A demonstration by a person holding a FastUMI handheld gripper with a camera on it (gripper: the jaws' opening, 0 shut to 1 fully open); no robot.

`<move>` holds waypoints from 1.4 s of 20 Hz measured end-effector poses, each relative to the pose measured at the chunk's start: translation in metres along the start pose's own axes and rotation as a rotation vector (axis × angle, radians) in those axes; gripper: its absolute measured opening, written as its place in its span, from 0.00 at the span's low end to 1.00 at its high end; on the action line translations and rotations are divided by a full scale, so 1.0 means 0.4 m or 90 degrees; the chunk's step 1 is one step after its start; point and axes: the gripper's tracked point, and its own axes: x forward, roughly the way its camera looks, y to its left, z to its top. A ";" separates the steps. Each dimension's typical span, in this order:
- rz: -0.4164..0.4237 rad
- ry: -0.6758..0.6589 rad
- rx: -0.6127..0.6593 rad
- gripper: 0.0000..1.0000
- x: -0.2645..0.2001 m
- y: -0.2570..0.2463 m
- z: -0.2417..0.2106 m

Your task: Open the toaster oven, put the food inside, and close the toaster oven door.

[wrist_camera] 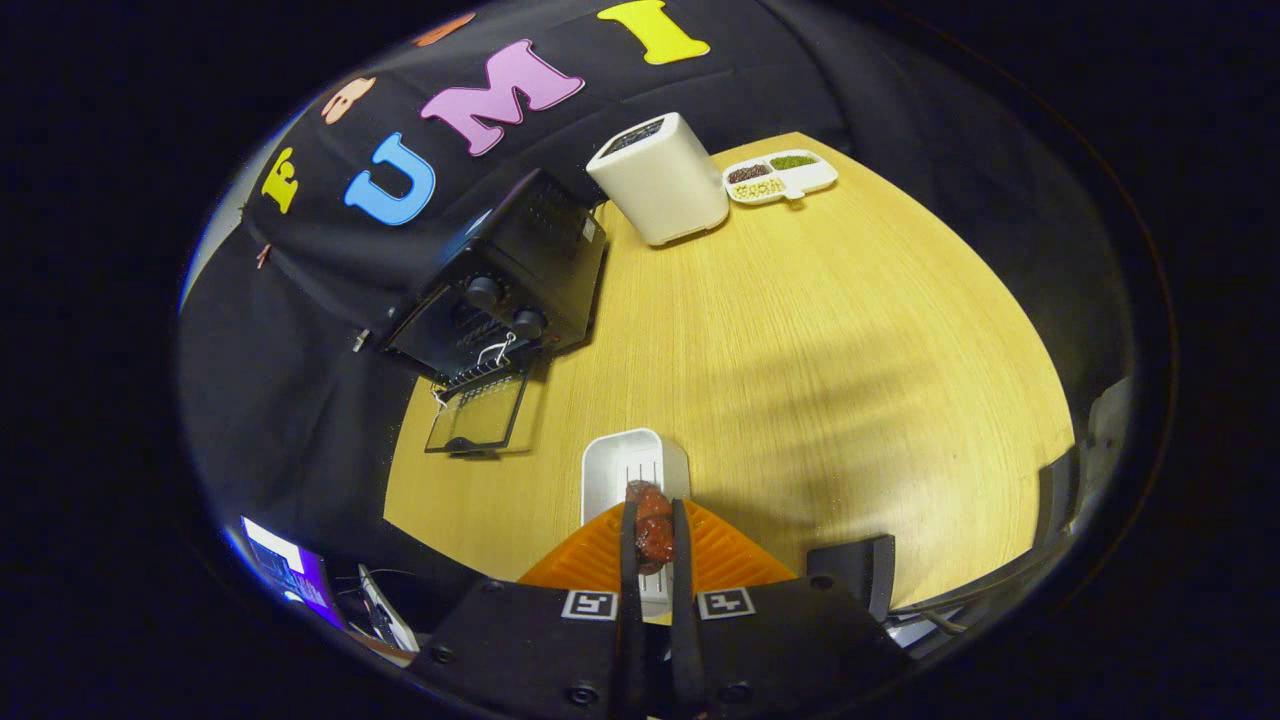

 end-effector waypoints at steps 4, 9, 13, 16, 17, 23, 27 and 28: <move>-0.038 -0.056 0.025 0.14 -0.031 0.033 0.044; -0.088 -0.141 0.057 0.14 -0.078 0.139 0.077; -0.089 -0.205 0.104 0.14 -0.075 0.272 0.082; -0.070 -0.231 0.107 0.14 -0.046 0.379 0.074; -0.064 -0.236 0.106 0.14 -0.033 0.417 0.069; 0.014 -0.244 0.124 0.14 0.062 0.627 0.044; 0.066 -0.249 0.142 0.14 0.142 0.725 0.046; 0.076 -0.251 0.152 0.14 0.167 0.741 0.050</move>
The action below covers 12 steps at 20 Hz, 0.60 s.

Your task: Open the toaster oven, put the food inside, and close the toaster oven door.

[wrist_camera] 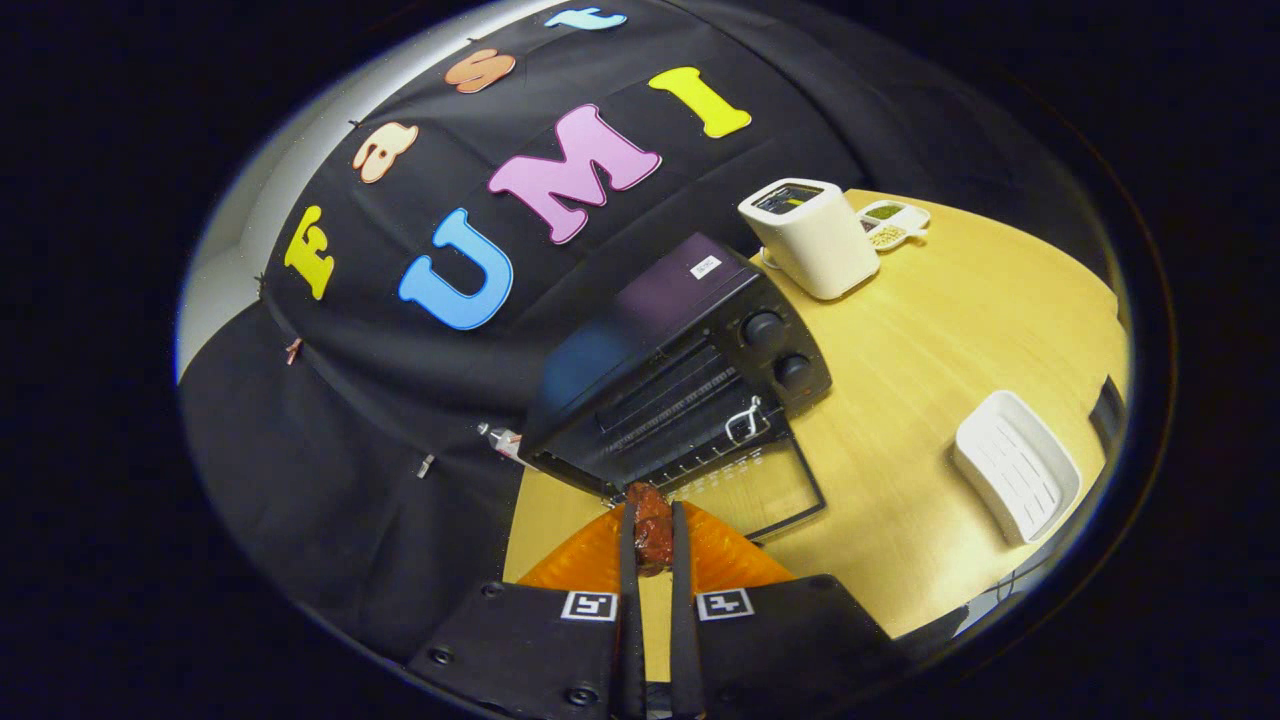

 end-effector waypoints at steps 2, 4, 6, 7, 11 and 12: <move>0.018 -0.007 0.024 0.14 0.050 0.026 -0.010; 0.043 -0.027 0.039 0.14 0.091 0.054 -0.021; 0.042 -0.043 0.058 0.14 0.147 0.048 -0.027; 0.037 -0.045 0.070 0.14 0.171 0.041 -0.033; 0.029 -0.078 0.117 0.14 0.248 0.016 -0.017; 0.030 -0.088 0.127 0.14 0.265 0.012 -0.009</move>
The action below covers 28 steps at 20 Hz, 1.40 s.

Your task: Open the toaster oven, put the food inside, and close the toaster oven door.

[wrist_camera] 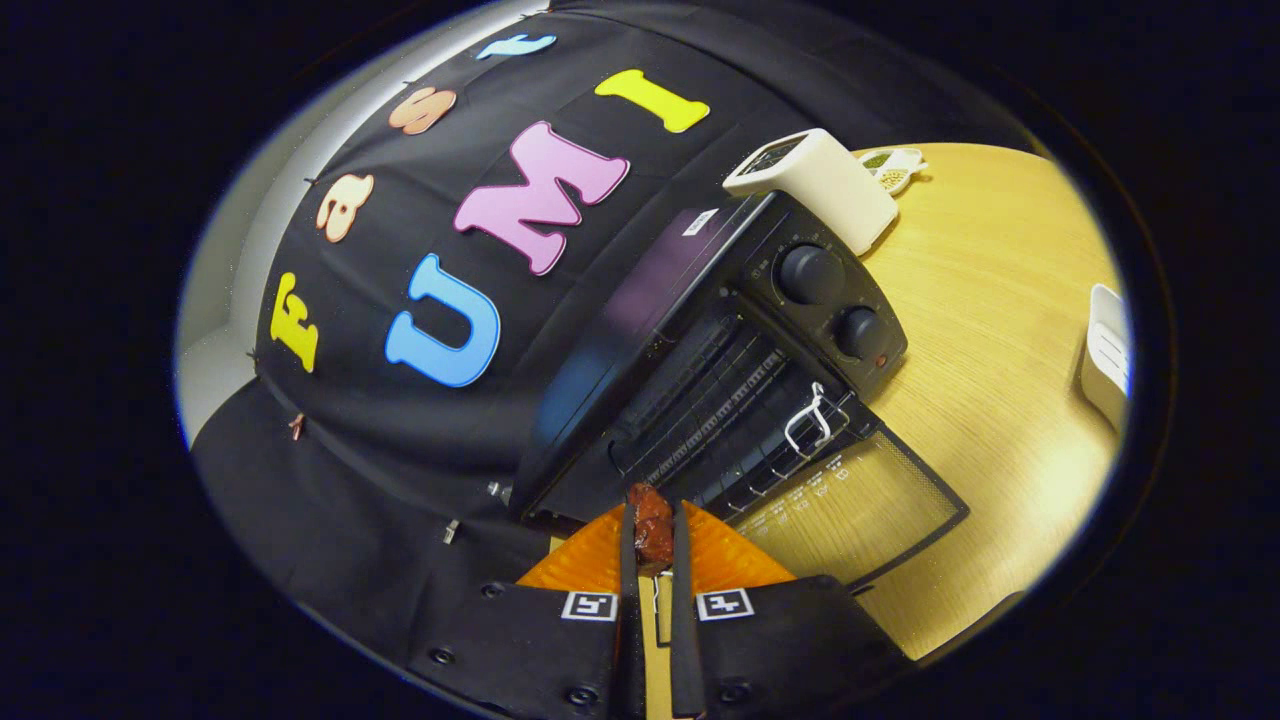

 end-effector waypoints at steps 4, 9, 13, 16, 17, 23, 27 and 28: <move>-0.002 -0.028 0.006 0.14 0.070 -0.025 0.010; 0.017 -0.054 0.037 0.14 0.141 -0.022 0.008; -0.010 -0.053 0.029 0.14 0.183 -0.048 -0.013; -0.016 -0.058 -0.005 0.14 0.192 -0.044 -0.006; -0.020 -0.058 -0.023 0.14 0.191 -0.042 -0.003; -0.045 -0.069 -0.100 0.32 0.183 -0.041 0.040; -0.035 -0.065 -0.115 0.55 0.158 -0.042 0.065; -0.036 -0.057 -0.128 0.68 0.150 -0.046 0.062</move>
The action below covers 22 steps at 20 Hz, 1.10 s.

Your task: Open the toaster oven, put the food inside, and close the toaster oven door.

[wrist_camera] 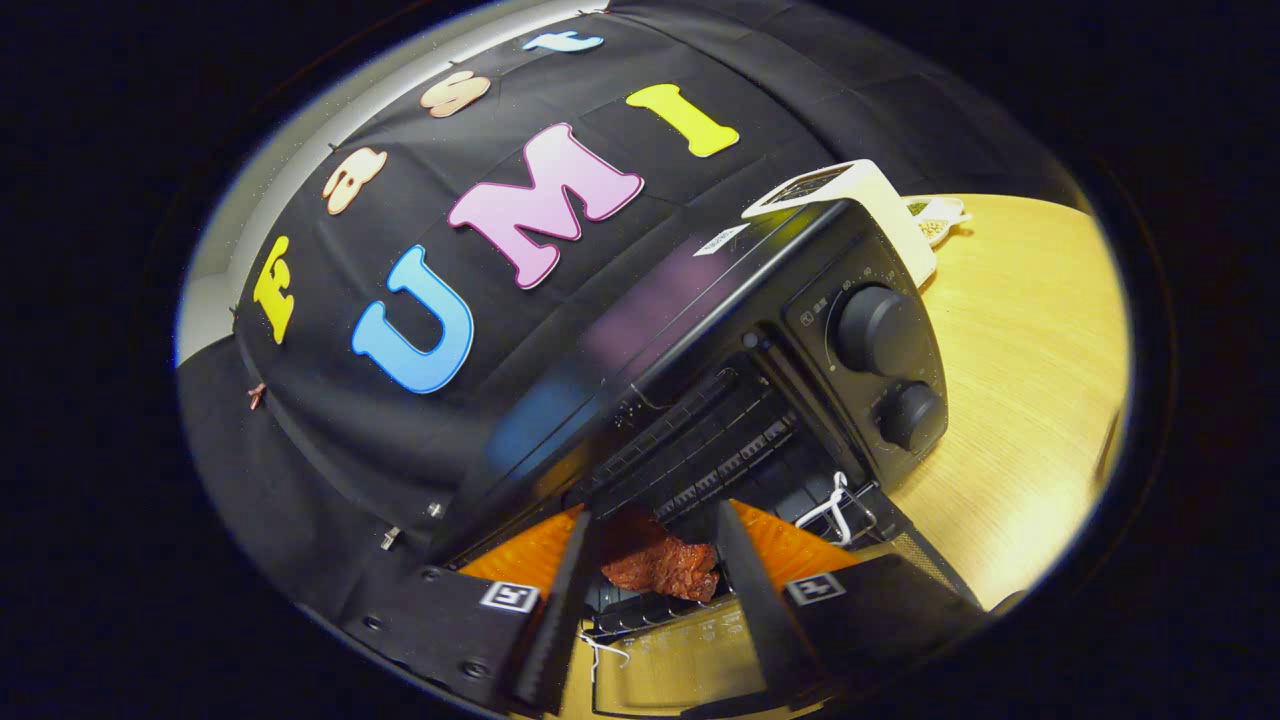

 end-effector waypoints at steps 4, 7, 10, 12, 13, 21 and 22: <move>-0.017 0.020 -0.063 0.98 -0.070 -0.011 -0.019; -0.025 0.061 -0.142 0.98 -0.134 -0.013 -0.039; -0.029 0.091 -0.241 0.98 -0.205 -0.012 -0.043; -0.034 0.110 -0.291 0.98 -0.250 -0.009 -0.057; -0.045 0.131 -0.302 0.98 -0.273 -0.021 -0.080; -0.076 0.230 -0.361 0.98 -0.386 -0.085 -0.217; -0.081 0.244 -0.367 0.98 -0.384 -0.096 -0.232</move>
